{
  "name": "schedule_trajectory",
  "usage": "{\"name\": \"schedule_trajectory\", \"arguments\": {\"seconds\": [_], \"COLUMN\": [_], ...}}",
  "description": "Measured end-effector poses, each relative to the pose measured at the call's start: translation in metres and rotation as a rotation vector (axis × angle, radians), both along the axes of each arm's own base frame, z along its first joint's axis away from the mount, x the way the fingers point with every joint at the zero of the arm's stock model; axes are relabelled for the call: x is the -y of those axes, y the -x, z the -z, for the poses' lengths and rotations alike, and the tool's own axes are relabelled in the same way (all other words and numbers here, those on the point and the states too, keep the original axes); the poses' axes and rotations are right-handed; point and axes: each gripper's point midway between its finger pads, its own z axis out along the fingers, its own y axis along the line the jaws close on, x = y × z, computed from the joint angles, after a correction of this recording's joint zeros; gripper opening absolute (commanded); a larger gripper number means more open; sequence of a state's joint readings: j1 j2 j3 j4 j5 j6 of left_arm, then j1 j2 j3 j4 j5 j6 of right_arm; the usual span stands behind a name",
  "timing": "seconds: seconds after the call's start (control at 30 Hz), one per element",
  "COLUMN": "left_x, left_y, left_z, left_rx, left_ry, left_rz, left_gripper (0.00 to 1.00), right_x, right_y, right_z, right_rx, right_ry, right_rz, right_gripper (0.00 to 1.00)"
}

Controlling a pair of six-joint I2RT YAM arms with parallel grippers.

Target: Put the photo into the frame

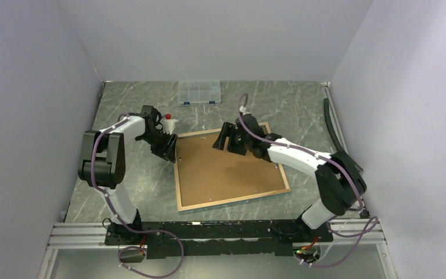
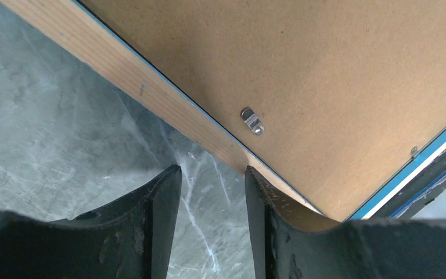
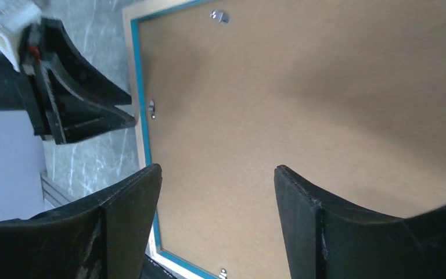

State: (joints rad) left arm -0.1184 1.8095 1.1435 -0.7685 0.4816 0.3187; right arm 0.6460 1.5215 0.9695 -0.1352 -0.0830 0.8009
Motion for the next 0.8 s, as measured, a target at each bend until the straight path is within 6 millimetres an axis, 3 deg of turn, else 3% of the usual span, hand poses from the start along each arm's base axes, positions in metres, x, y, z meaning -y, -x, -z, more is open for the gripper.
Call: {"name": "schedule_trajectory", "arguments": {"seconds": [0.27, 0.47, 0.57, 0.8], "left_x": [0.003, 0.007, 0.007, 0.007], "left_y": [-0.007, -0.006, -0.005, -0.005], "left_z": [-0.004, -0.001, -0.001, -0.001], "left_rx": [-0.004, -0.048, -0.059, -0.069], "left_ry": [0.062, 0.107, 0.127, 0.147], "left_rz": [-0.061, -0.072, -0.078, -0.086], "left_gripper": [0.34, 0.3, 0.3, 0.28], "right_x": [-0.071, -0.123, -0.154, -0.173], "right_y": [0.018, 0.019, 0.02, 0.017], "right_z": [0.041, 0.058, 0.062, 0.065], "right_rx": [-0.073, -0.085, -0.087, -0.097], "right_ry": [-0.066, -0.13, -0.183, -0.215], "right_rz": [-0.127, -0.203, -0.252, -0.265], "right_gripper": [0.61, 0.46, 0.43, 0.43]}}
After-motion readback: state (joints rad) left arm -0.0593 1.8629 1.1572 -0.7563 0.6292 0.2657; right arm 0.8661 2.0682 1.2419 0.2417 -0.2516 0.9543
